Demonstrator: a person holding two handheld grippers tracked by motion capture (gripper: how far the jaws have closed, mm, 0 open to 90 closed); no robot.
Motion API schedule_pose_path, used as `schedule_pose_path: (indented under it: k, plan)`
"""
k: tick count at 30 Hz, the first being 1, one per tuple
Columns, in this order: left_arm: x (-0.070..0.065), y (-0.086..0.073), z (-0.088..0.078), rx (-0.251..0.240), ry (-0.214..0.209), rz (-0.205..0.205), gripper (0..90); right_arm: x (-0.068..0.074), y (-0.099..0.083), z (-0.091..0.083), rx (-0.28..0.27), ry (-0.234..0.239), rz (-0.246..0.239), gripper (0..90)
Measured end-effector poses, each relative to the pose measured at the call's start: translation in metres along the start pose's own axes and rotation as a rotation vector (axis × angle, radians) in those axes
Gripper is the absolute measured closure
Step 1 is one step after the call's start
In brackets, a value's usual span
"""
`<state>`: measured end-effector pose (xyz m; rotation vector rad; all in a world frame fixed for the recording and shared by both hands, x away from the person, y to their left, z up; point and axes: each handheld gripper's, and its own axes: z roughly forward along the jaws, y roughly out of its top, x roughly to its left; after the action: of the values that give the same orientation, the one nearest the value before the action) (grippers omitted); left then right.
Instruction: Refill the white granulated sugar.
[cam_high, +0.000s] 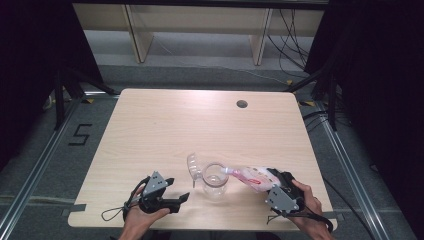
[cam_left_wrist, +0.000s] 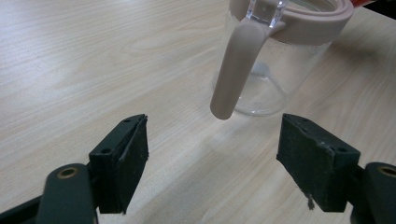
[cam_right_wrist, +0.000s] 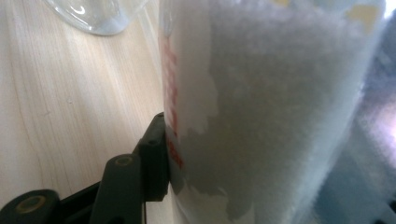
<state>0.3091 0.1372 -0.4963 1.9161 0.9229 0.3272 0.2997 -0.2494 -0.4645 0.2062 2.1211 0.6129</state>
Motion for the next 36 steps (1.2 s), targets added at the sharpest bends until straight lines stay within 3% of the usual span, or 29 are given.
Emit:
schedule_pose_path:
  k: [6, 8, 9, 11, 18, 19, 20, 21, 25, 26, 28, 29, 30, 32, 33, 34, 35, 36]
  plan:
    - [0.000, 0.000, 0.000, -0.002, 0.007, -0.004, 24.2, 0.000, 0.004, 0.002, 0.007, -0.005, -0.045, 49.0]
    - [0.000, 0.000, 0.000, -0.001, 0.008, -0.004, 24.2, 0.002, 0.005, 0.003, 0.018, -0.004, -0.026, 49.1]
    - [0.000, 0.000, 0.000, -0.002, 0.008, -0.005, 24.1, 0.001, 0.006, 0.003, 0.013, -0.005, -0.056, 49.0]
    - [0.000, 0.000, 0.000, -0.002, 0.008, -0.004, 24.1, 0.001, 0.006, 0.003, 0.028, 0.005, -0.040, 49.0]
    - [0.000, 0.000, 0.000, -0.002, 0.001, 0.000, 24.2, 0.000, 0.006, 0.003, 0.055, -0.041, -0.096, 49.1]
    - [0.000, 0.000, 0.000, -0.002, 0.001, -0.002, 24.1, -0.001, 0.007, 0.004, 0.048, -0.049, -0.126, 49.1]
    - [0.000, 0.000, 0.000, -0.001, 0.005, 0.000, 24.1, 0.000, 0.006, 0.005, 0.052, -0.051, -0.115, 49.1]
    - [0.000, 0.000, 0.000, -0.004, 0.007, -0.004, 24.1, -0.001, 0.008, 0.004, 0.056, -0.055, -0.145, 49.1]
    - [0.000, 0.000, 0.000, -0.001, 0.001, 0.004, 24.1, 0.002, 0.009, 0.005, 0.067, -0.058, -0.138, 49.1]
    - [0.000, 0.001, 0.000, -0.001, 0.003, 0.008, 24.1, -0.001, 0.010, 0.005, 0.067, -0.069, -0.191, 49.1]
    - [0.000, 0.000, 0.000, -0.002, 0.001, 0.010, 24.1, 0.000, 0.011, 0.004, 0.074, -0.074, -0.187, 49.2]
    - [0.000, 0.000, 0.000, -0.001, 0.002, 0.011, 24.1, -0.001, 0.012, 0.005, 0.070, -0.080, -0.232, 49.2]
    - [0.000, 0.000, 0.000, -0.001, 0.002, 0.011, 24.1, 0.002, 0.011, 0.005, 0.086, -0.088, -0.197, 49.2]
    - [0.001, 0.001, 0.000, 0.004, 0.003, 0.018, 24.1, 0.002, 0.012, 0.005, 0.087, -0.087, -0.210, 49.2]
    - [0.001, 0.001, 0.000, 0.003, 0.004, 0.017, 24.1, 0.000, 0.013, 0.006, 0.075, -0.097, -0.255, 49.3]
    - [0.001, 0.001, 0.000, 0.003, 0.004, 0.018, 24.1, 0.000, 0.013, 0.006, 0.073, -0.096, -0.254, 49.3]
    - [0.001, 0.001, 0.000, 0.004, 0.003, 0.019, 24.1, 0.002, 0.012, 0.006, 0.078, -0.099, -0.217, 49.3]
    - [0.001, 0.001, 0.000, 0.004, 0.003, 0.018, 24.1, 0.002, 0.013, 0.006, 0.079, -0.104, -0.224, 49.4]
